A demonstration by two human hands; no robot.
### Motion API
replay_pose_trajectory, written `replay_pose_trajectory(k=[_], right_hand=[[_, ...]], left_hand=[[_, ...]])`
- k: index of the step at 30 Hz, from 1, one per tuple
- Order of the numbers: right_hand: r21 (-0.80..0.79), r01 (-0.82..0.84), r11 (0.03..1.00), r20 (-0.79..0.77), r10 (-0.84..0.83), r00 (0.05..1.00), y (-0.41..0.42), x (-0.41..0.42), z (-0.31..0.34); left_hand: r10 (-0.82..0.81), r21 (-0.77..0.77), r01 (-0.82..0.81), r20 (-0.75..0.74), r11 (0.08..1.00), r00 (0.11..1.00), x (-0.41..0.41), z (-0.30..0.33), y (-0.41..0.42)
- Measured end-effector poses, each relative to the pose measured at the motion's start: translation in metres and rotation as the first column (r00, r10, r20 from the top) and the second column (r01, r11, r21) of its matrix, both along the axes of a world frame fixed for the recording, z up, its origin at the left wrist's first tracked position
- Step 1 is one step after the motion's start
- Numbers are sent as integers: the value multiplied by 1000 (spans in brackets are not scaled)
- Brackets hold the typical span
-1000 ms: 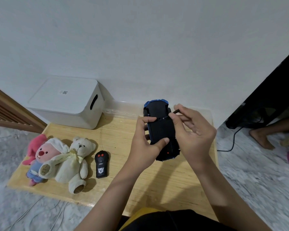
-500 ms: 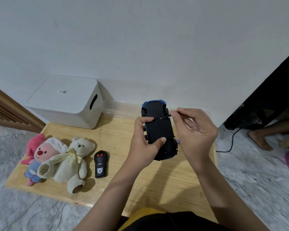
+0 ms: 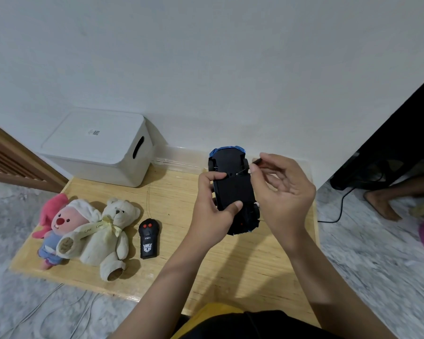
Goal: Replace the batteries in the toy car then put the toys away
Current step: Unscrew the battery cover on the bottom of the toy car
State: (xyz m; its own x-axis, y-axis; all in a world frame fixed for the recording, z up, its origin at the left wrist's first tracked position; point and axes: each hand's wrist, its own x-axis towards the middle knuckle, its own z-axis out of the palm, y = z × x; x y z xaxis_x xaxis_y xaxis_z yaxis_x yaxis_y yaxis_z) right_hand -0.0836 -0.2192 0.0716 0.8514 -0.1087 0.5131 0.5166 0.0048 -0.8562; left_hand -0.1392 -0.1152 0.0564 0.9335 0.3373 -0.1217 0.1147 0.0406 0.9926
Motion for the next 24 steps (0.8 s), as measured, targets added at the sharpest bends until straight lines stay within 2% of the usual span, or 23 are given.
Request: replay_pose_trajectory(k=[4, 11, 24], right_hand=[[-48, -19, 999, 9, 19, 1000, -1, -1, 1], [32, -37, 999, -60, 39, 997, 2, -3, 4], [-18, -47, 999, -58, 46, 997, 2, -3, 0]], left_hand=[[0, -6, 0, 5, 1000, 1000, -1, -1, 1], [1, -8, -1, 5, 1000, 1000, -2, -5, 1], [4, -8, -4, -4, 1000, 1000, -1, -9, 3]])
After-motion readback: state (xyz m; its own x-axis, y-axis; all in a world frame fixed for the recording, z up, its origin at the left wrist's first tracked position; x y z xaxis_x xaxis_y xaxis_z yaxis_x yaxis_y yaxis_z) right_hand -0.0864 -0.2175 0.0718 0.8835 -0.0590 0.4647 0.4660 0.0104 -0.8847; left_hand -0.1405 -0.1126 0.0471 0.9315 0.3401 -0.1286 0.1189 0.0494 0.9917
